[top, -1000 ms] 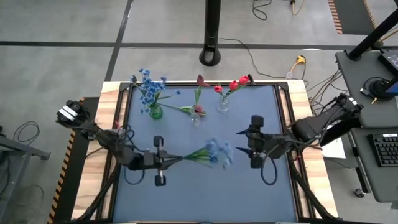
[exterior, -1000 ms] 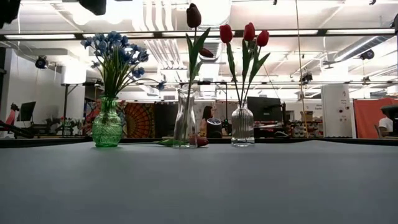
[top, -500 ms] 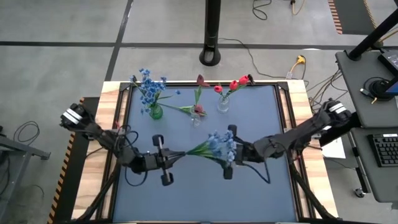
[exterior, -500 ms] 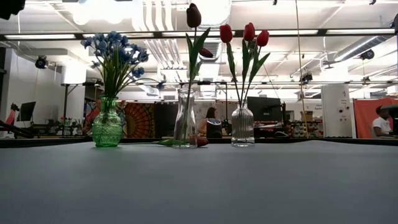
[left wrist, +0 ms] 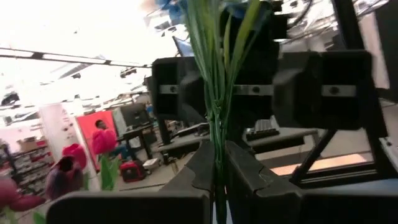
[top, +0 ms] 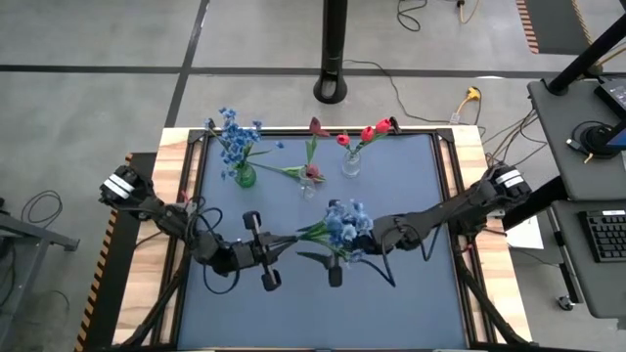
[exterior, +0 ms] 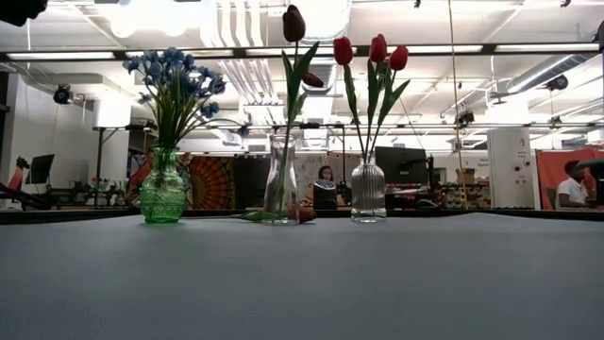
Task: Sort flowers into vase by color
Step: Put the blue flowers into the green vase
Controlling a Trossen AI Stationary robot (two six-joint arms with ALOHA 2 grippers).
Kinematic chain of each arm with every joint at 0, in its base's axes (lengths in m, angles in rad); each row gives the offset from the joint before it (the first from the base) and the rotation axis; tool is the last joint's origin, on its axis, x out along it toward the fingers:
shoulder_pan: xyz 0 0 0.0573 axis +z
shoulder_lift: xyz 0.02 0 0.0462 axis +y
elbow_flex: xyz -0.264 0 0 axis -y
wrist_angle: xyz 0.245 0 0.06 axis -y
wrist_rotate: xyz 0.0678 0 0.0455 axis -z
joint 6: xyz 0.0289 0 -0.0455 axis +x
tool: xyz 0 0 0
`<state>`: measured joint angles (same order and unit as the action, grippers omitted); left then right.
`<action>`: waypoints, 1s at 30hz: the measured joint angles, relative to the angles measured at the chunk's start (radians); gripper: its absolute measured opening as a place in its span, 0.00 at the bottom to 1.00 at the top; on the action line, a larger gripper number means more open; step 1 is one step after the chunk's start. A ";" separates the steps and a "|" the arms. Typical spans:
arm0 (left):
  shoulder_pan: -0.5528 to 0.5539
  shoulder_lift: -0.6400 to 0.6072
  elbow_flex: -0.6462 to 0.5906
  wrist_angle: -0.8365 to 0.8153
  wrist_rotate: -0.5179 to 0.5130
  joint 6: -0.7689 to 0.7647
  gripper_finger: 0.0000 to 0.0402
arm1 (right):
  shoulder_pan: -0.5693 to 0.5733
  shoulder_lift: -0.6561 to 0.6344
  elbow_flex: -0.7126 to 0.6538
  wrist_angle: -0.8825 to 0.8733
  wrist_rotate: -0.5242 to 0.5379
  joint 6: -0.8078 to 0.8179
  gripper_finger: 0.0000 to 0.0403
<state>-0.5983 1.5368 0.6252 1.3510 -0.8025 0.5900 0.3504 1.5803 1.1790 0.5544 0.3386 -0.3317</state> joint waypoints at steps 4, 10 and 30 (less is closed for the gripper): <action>-0.001 -0.004 -0.004 0.003 -0.030 -0.009 0.02 | -0.001 0.005 0.017 -0.005 0.006 -0.001 0.42; -0.001 -0.014 -0.004 0.015 -0.067 -0.018 0.13 | -0.007 -0.001 0.024 -0.003 0.009 -0.013 0.13; -0.187 -0.079 -0.063 0.028 -0.722 0.022 0.45 | -0.167 -0.005 0.472 -0.738 -0.101 0.017 0.05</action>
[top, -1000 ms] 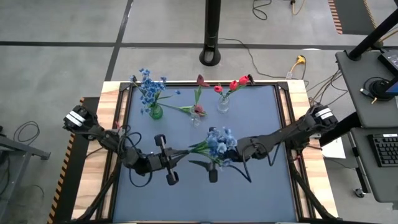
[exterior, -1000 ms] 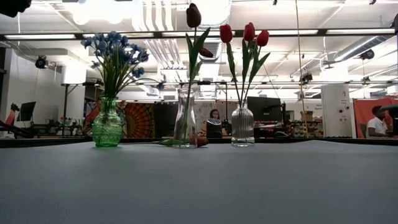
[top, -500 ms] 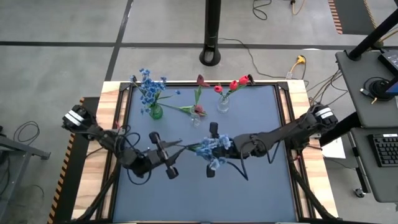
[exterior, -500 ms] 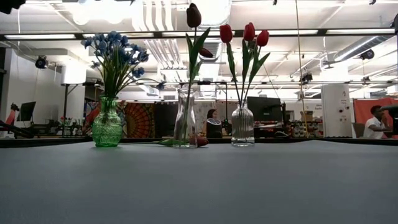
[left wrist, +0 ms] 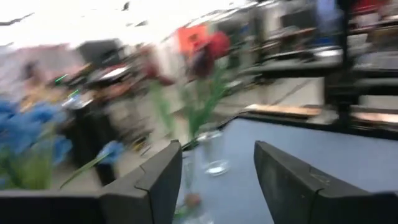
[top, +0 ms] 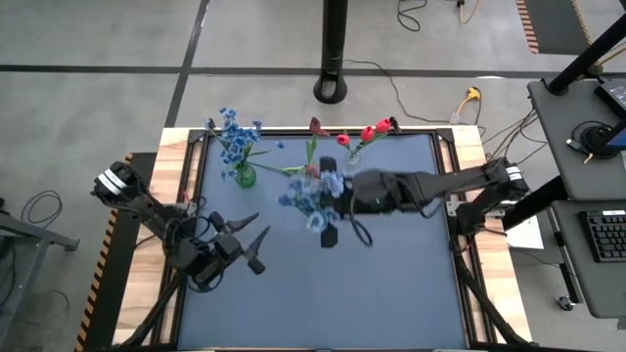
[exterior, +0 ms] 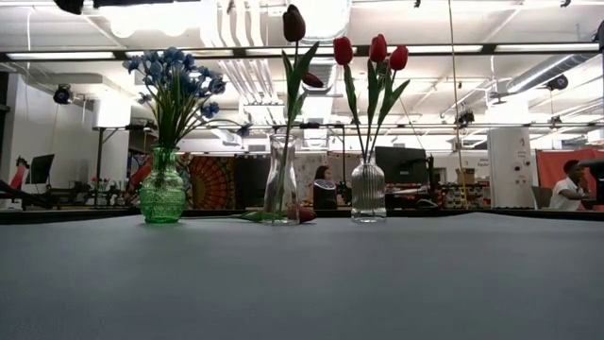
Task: Sort flowers into vase by color
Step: Put the blue flowers into the green vase
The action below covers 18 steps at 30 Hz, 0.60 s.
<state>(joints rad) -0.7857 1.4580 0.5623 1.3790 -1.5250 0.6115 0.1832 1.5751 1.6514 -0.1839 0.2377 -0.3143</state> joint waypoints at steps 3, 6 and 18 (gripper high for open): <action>-0.030 -0.028 -0.023 -0.001 0.147 0.004 0.42 | -0.073 0.019 0.048 0.001 -0.094 0.000 0.05; -0.032 -0.071 -0.030 -0.042 0.379 0.014 0.39 | -0.139 0.058 0.096 0.003 -0.141 -0.025 0.05; 0.209 -0.385 0.148 -1.321 1.125 -0.408 0.22 | -0.242 0.140 0.259 -0.021 -0.286 -0.056 0.05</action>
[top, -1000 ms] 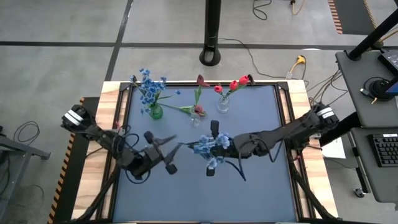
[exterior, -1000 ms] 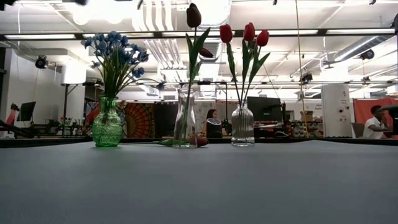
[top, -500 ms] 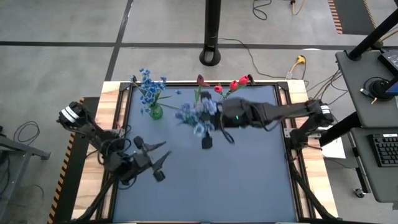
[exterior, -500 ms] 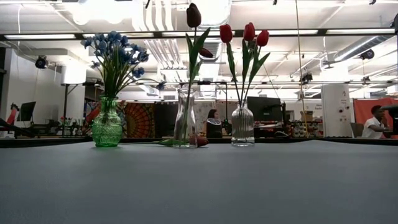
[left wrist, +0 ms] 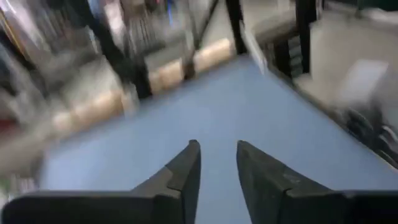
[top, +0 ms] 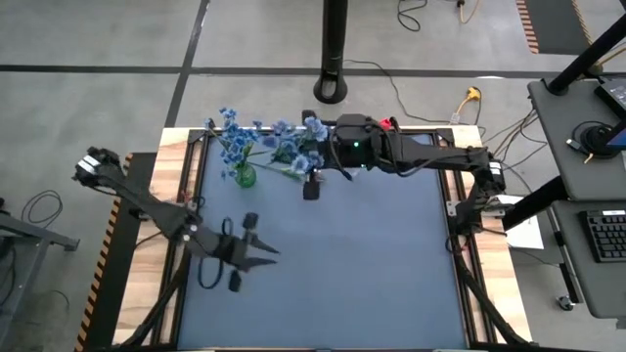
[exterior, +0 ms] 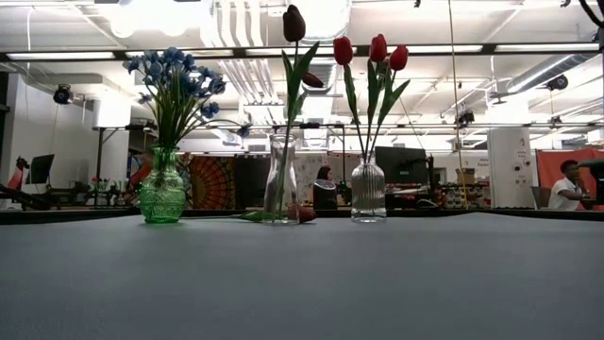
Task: Sort flowers into vase by color
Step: Put the blue flowers into the green vase
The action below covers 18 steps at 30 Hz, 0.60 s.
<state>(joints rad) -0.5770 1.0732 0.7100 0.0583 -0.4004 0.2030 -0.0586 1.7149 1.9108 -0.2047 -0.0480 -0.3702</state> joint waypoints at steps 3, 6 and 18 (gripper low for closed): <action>-0.006 -0.103 0.079 -0.238 -0.017 -0.138 0.15 | 0.001 0.017 0.005 -0.004 -0.121 0.017 0.05; -0.029 -0.191 0.093 -0.378 -0.132 -0.220 0.09 | -0.002 0.056 0.019 0.009 -0.136 0.013 0.05; -0.043 -0.399 -0.018 -0.638 -0.586 -0.678 0.02 | -0.079 0.249 0.079 0.026 0.023 -0.048 0.05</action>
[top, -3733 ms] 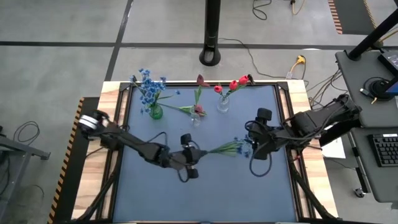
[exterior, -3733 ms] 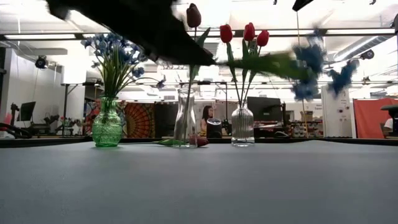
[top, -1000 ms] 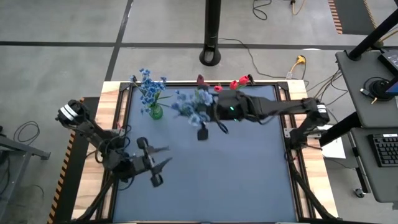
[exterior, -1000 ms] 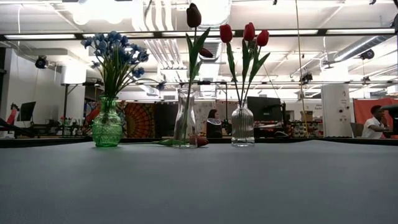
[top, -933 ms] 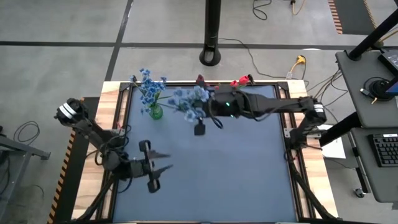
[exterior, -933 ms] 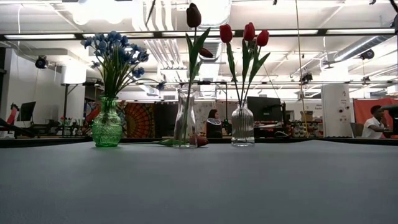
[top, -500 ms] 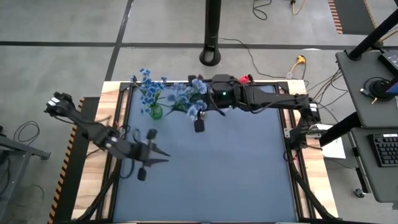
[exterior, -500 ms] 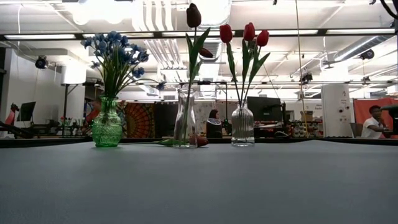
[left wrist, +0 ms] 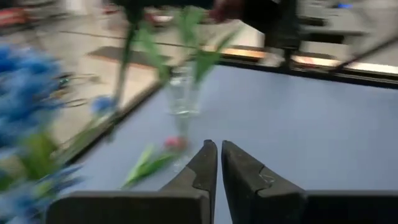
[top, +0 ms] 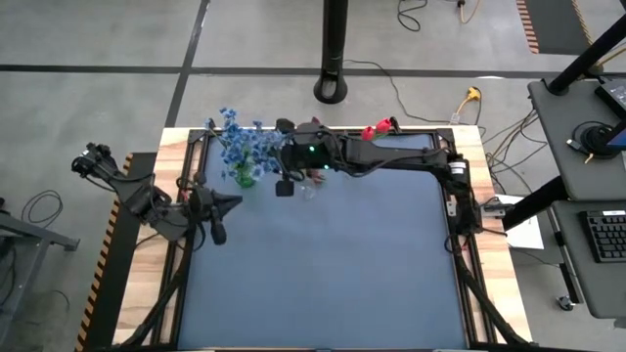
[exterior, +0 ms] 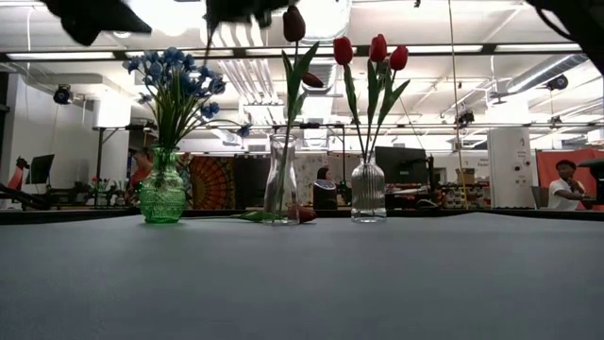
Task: Sort flowers into vase by color
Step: Put the blue flowers into the green vase
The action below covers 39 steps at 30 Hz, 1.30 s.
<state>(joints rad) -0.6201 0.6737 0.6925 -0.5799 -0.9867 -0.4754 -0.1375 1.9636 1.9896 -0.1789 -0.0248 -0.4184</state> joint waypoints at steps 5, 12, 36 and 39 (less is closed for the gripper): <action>0.002 -0.005 -0.051 -0.055 -0.084 -0.161 0.08 | -0.028 0.003 -0.003 -0.052 0.004 0.014 0.05; 0.046 0.026 -0.143 -0.078 -0.079 -0.364 0.32 | -0.015 -0.018 -0.003 -0.093 -0.009 -0.017 0.05; 0.143 0.088 -0.426 -0.076 -0.290 -0.629 0.73 | -0.005 -0.022 -0.003 -0.120 -0.100 -0.073 0.05; 0.143 0.088 -0.454 -0.046 -0.316 -0.618 0.73 | -0.007 -0.022 -0.009 -0.101 -0.125 -0.081 0.05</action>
<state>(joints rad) -0.4770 0.7621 0.2386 -0.6257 -1.3024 -1.0937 -0.1444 1.9418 1.9805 -0.2802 -0.1499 -0.4996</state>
